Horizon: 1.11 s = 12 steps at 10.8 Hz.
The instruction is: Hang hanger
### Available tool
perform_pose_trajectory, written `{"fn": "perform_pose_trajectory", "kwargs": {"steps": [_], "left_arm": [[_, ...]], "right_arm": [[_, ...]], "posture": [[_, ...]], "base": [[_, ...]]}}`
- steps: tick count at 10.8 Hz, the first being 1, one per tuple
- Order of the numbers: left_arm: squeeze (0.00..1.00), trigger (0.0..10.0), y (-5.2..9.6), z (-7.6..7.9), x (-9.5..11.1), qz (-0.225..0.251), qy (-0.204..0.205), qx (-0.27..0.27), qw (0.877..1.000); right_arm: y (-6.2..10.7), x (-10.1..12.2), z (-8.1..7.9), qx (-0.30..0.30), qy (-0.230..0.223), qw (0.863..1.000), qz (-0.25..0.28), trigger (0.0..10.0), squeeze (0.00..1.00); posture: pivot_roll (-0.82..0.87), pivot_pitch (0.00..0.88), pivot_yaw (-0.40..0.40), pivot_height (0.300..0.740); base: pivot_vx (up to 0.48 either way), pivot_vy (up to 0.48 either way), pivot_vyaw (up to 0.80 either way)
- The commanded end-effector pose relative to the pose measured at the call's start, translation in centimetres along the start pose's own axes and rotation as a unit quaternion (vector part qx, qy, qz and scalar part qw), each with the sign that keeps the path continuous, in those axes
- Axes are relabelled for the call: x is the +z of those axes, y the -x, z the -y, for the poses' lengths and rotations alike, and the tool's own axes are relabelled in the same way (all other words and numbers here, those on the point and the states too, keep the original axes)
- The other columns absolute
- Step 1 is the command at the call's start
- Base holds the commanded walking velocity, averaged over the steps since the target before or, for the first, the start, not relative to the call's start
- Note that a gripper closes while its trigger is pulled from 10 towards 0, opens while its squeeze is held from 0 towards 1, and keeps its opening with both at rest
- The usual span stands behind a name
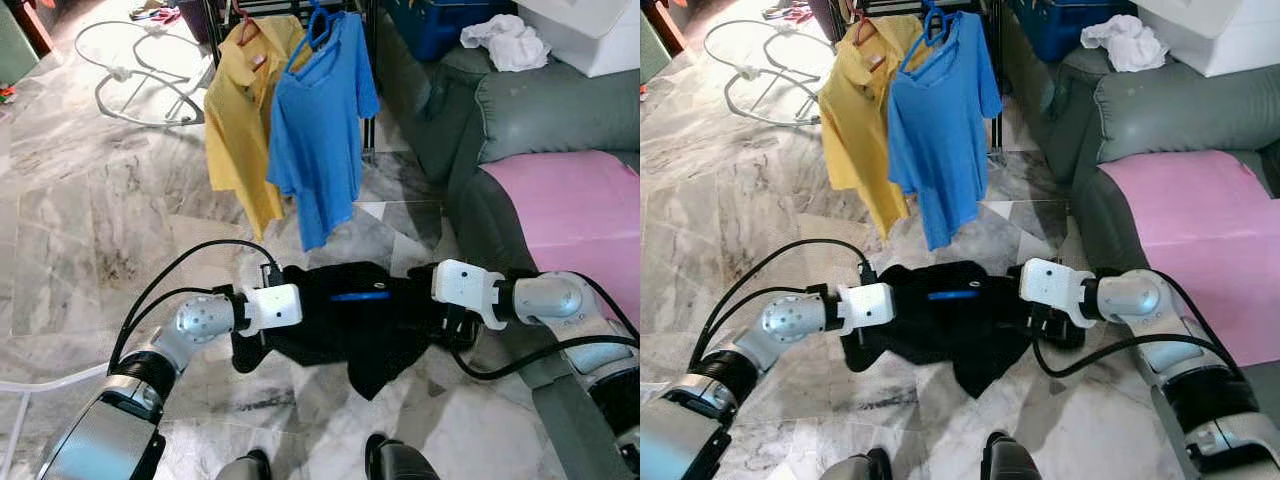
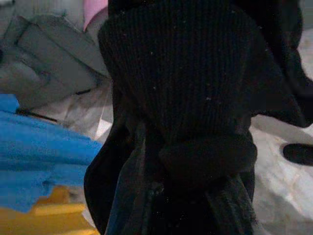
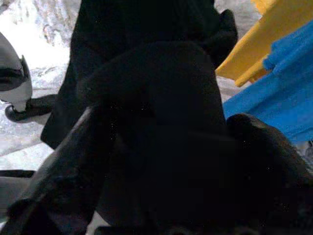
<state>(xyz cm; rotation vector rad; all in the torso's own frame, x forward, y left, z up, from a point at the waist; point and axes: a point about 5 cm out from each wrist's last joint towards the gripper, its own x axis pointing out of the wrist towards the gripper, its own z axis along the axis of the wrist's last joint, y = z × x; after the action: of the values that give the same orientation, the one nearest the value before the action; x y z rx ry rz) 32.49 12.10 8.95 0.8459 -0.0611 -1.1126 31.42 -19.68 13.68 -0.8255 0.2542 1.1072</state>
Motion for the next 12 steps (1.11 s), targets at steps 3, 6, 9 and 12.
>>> {"fn": "perform_pose_trajectory", "kwargs": {"steps": [3,6,9,12], "left_arm": [[0.0,0.0,-0.1,-1.1,1.5,0.045,-0.028,0.007,0.999],[0.0,0.0,-0.5,-1.1,2.5,0.07,-0.044,0.0,0.997],[0.0,0.0,-0.6,-1.0,3.1,0.088,-0.054,-0.007,0.995],[0.0,0.0,-0.8,-0.9,3.2,0.087,-0.055,-0.009,0.995]], "right_arm": [[-0.8,0.1,-0.1,0.007,0.003,1.0,0.006,0.0,0.0],[-0.9,-0.6,-0.3,0.019,0.025,0.999,-0.022,0.0,0.0],[-0.7,-1.4,-0.5,0.037,0.033,0.998,-0.045,0.0,0.0],[-1.0,-1.5,-0.8,0.039,0.03,0.998,-0.039,0.0,0.0]], "posture": [[-0.21,0.186,0.061,0.74],[-0.21,0.194,0.06,0.74],[-0.2,0.199,0.057,0.74],[-0.21,0.199,0.064,0.74]], "base": [[0.0,0.0,0.0],[0.0,0.0,0.0],[0.0,0.0,0.0],[0.0,0.0,0.0]]}}
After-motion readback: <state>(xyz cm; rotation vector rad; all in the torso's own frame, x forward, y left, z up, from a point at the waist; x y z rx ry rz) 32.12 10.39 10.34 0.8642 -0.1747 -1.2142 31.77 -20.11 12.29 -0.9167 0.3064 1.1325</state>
